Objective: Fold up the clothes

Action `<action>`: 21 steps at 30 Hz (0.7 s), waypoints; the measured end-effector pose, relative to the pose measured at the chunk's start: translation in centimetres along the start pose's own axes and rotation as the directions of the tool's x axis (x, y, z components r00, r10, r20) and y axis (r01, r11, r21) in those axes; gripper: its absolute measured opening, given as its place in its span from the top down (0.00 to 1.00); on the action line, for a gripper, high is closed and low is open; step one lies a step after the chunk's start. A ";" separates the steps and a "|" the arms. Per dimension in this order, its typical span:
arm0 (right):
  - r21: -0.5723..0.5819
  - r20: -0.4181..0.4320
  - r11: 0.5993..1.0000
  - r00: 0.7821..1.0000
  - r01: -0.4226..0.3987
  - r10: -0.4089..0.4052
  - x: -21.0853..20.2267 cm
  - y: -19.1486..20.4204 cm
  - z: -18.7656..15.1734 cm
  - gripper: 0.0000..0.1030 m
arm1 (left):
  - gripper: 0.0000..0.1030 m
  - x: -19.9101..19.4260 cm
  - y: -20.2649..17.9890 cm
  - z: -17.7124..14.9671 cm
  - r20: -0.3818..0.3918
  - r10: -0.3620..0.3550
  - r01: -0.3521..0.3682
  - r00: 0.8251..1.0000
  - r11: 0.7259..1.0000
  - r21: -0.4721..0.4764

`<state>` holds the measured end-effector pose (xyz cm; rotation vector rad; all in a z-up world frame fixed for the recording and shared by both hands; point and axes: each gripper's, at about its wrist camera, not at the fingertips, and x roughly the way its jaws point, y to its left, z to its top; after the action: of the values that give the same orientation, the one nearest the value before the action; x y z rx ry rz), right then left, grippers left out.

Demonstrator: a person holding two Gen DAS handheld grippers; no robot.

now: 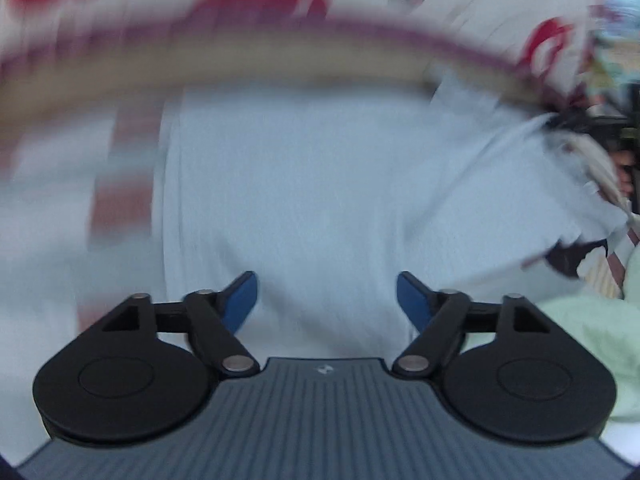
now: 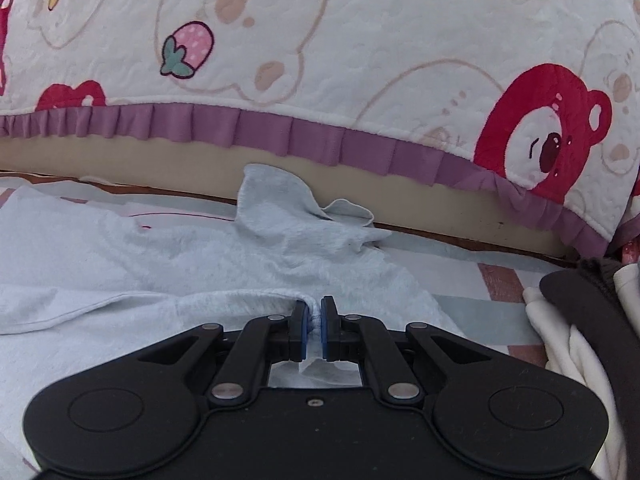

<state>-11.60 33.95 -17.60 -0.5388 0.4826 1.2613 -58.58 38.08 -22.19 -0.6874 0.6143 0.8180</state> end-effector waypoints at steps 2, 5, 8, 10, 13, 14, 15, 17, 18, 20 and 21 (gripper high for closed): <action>-0.010 0.004 1.000 1.000 0.002 -0.001 -0.2 0.3 -0.2 0.94 | 0.25 0.7 0.2 -0.3 -0.045 -0.021 0.018 0.999 0.997 -0.069; -0.015 0.007 1.000 1.000 0.003 -0.002 -0.3 0.6 -0.5 0.93 | 0.24 1.9 0.5 -0.8 -0.110 -0.059 0.039 0.992 0.984 -0.173; 0.004 0.001 1.000 1.000 0.001 -0.001 -0.1 0.7 -0.6 0.93 | 0.22 3.0 0.8 -1.2 -0.170 -0.103 0.053 0.980 0.959 -0.277; 0.027 0.000 1.000 1.000 -0.004 0.004 0.1 0.8 -0.6 0.93 | 0.24 3.5 -0.2 -1.2 -0.172 -0.062 0.022 0.983 0.974 -0.224; 0.051 0.010 0.999 1.000 -0.012 0.012 0.0 0.8 -0.5 0.93 | 0.95 3.1 -1.3 -1.0 -0.150 0.046 -0.066 0.988 0.989 -0.130; 0.051 0.019 0.999 1.000 -0.014 0.013 -0.2 0.8 -0.5 0.93 | 0.95 2.1 -1.1 -0.6 -0.104 0.056 -0.069 0.993 0.990 -0.126; 0.051 0.029 0.999 0.999 -0.016 0.014 -0.5 0.8 -0.5 0.93 | 0.95 0.1 -0.7 -0.1 -0.023 0.054 -0.057 0.998 0.986 -0.155; 0.046 0.069 0.999 0.998 -0.014 0.011 -1.6 0.5 -0.4 0.93 | 0.95 -4.7 0.6 1.0 0.170 0.056 -0.015 0.984 0.973 -0.232; 0.069 0.084 0.997 0.996 -0.014 0.008 -2.5 0.1 -0.4 0.93 | 0.95 -7.4 1.4 1.2 0.265 0.056 0.019 0.963 0.962 -0.273; 0.116 0.112 0.993 0.994 -0.016 0.003 -4.1 -0.9 -0.4 0.93 | 0.95 -11.4 2.1 0.2 0.379 0.068 0.067 0.923 0.940 -0.333; 0.144 0.124 0.989 0.992 -0.032 0.014 -5.1 -1.4 -0.5 0.94 | 0.95 -12.4 2.0 -0.3 0.402 0.076 0.071 0.913 0.938 -0.338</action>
<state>-11.46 29.50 -14.74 -0.3317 0.4745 1.2619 -66.95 33.40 -14.07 -0.8029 0.0854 1.0513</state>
